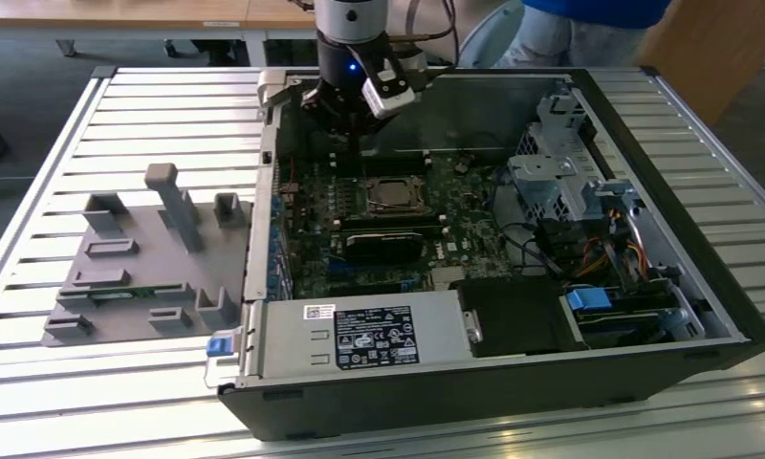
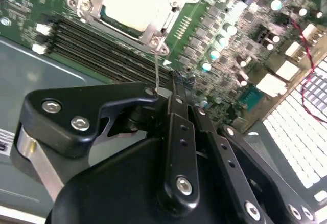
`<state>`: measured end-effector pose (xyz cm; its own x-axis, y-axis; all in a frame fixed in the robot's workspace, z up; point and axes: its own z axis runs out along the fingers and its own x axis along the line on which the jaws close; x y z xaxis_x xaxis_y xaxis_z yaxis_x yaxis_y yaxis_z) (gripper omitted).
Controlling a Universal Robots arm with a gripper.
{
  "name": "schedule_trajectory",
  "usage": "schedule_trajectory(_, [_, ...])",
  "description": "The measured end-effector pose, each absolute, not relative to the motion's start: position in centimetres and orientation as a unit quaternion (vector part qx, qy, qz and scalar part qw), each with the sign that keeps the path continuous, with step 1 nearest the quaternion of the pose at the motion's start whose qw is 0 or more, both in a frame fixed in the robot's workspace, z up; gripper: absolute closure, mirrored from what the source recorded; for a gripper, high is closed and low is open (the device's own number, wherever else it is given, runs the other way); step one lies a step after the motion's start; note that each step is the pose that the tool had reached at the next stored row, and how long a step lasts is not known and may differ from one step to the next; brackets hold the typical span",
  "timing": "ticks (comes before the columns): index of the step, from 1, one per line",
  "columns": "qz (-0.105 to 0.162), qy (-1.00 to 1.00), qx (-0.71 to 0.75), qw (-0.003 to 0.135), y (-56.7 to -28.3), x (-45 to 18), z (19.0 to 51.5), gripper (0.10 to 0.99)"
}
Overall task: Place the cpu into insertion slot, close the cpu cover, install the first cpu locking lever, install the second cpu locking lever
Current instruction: 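Install the first cpu locking lever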
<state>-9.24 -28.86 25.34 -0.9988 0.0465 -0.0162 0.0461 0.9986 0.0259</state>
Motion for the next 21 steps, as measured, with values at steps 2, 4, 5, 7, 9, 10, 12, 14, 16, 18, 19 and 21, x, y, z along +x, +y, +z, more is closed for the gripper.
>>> schedule_trajectory(2, [0.013,1.0,0.023,0.008,-28.9,-8.6,25.3,0.98])
schedule_trajectory(4, [0.013,1.0,0.022,0.008,-28.8,-7.9,25.3,0.98])
schedule_trajectory(5, [0.013,1.0,0.022,0.008,-28.8,-7.5,25.3,0.98])
schedule_trajectory(7, [0.013,1.0,0.022,0.008,-28.8,-6.7,25.2,0.98])
schedule_trajectory(9, [0.013,1.0,0.021,0.007,-28.8,-5.9,25.2,0.98])
schedule_trajectory(10, [0.013,1.0,0.021,0.007,-28.8,-5.4,25.2,0.98])
schedule_trajectory(12, [0.013,1.0,0.021,0.007,-28.8,-4.8,25.1,0.98])
schedule_trajectory(14, [0.018,1.0,0.02,0.007,-28.8,-4.7,25.1,0.98])
schedule_trajectory(16, [0.032,0.999,0.02,0.007,-28.8,-4.7,25.0,0.98])
schedule_trajectory(18, [0.036,0.999,0.02,0.007,-28.8,-4.7,24.9,0.98])
schedule_trajectory(19, [0.036,0.999,0.019,0.006,-28.8,-4.7,24.8,0.98])
schedule_trajectory(21, [0.036,0.999,0.008,0.006,-28.8,-4.7,24.6,0.98])
